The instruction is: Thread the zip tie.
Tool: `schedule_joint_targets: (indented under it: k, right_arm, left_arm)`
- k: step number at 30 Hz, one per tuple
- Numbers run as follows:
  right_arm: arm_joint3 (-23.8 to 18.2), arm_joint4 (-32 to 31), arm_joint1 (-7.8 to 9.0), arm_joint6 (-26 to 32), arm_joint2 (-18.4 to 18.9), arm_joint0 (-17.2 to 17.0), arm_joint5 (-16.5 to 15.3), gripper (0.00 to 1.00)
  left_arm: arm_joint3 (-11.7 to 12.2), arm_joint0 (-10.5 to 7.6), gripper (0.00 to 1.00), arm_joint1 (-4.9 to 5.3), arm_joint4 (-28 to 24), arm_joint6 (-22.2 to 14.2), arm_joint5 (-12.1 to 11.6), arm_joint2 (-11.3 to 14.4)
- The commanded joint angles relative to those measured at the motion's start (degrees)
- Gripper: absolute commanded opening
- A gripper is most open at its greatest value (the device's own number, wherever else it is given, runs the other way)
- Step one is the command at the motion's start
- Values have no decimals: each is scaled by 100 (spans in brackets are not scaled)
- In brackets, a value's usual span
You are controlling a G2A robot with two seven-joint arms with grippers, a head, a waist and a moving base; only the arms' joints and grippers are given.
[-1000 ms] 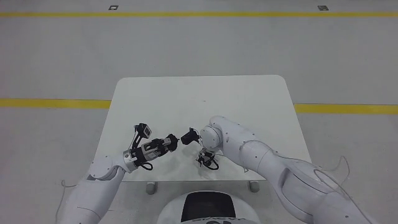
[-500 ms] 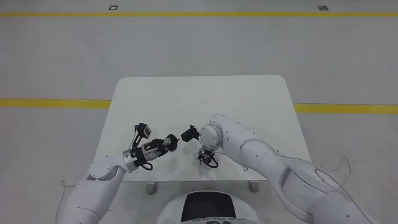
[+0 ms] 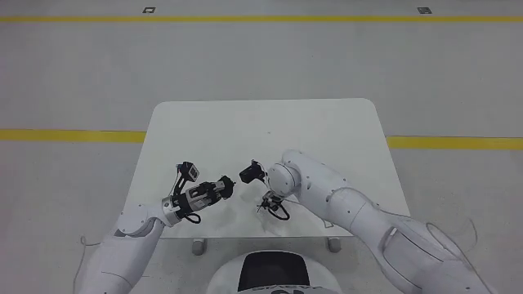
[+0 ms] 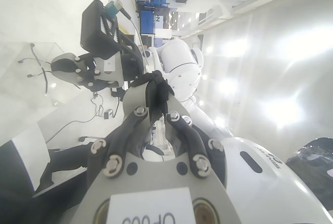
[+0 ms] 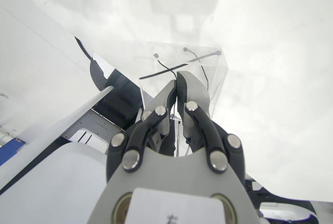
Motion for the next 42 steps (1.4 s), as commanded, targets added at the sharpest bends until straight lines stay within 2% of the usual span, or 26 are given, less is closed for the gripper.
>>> schedule_joint_targets:
  k: [1,11,15,27,35,42]
  right_arm:
    - [-178,-38,89,50,113,-80,-15,0]
    - [-815,-110,463,328,644,-452,-298,0]
    - [-926,-77,553,490,770,-544,-434,0]
    - [-809,150,541,505,747,-495,-712,0]
    - [-1095,148,644,472,889,-608,-793,0]
    - [-1351,237,766,337,1099,-775,-989,0]
  left_arm:
    - [0,0,0,0,0,0,0,0]
    - [0,0,0,0,0,0,0,0]
    - [0,0,0,0,0,0,0,0]
    - [0,0,0,0,0,0,0,0]
    - [0,0,0,0,0,0,0,0]
    - [0,0,0,0,0,0,0,0]
